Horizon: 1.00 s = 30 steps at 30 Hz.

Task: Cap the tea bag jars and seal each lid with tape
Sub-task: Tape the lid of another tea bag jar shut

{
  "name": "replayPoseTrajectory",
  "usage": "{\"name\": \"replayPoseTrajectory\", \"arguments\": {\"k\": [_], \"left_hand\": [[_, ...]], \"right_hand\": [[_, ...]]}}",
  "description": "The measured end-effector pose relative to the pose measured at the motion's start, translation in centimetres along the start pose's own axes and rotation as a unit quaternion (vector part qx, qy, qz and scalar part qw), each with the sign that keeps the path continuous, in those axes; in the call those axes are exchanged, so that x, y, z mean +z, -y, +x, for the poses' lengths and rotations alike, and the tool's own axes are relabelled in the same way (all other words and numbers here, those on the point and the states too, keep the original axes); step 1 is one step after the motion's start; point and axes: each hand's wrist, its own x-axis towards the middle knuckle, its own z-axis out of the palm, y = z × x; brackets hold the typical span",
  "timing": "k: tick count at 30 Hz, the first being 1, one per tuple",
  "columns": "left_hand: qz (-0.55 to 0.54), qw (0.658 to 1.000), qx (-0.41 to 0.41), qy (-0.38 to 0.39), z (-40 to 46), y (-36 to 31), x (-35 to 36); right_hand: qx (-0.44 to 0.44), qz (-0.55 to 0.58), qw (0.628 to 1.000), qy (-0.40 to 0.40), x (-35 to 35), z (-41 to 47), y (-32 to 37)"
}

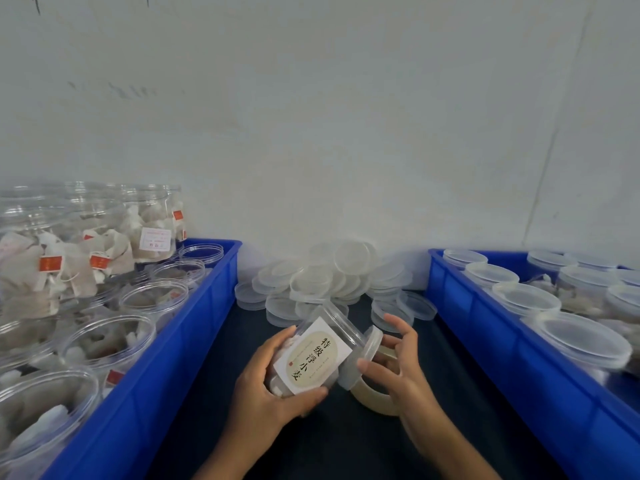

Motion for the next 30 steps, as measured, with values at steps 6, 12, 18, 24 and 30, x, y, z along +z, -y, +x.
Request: {"name": "replayPoseTrajectory", "arguments": {"k": [6,12,18,24,30], "left_hand": [[-0.039,0.999,-0.017,0.028,0.0,-0.4,-0.3],[-0.086,0.993,-0.035,0.074,0.3,-0.6,-0.7],[-0.086,0.989,-0.026,0.122,0.2,-0.9,-0.7],[-0.077,0.985,-0.025,0.154,0.3,-1.3,-0.8],[-0.107,0.977,-0.05,0.178,0.4,-1.5,-1.0]], "right_hand": [[0.029,0.074,0.997,-0.004,0.2,0.0,0.1],[0.044,0.244,0.969,-0.007,0.0,0.0,0.3],[-0.01,0.113,0.993,-0.023,0.3,-0.2,0.7],[-0.065,0.037,0.997,-0.013,0.9,-0.5,0.8],[-0.117,-0.031,0.992,-0.022,1.1,-0.6,1.4]]}}
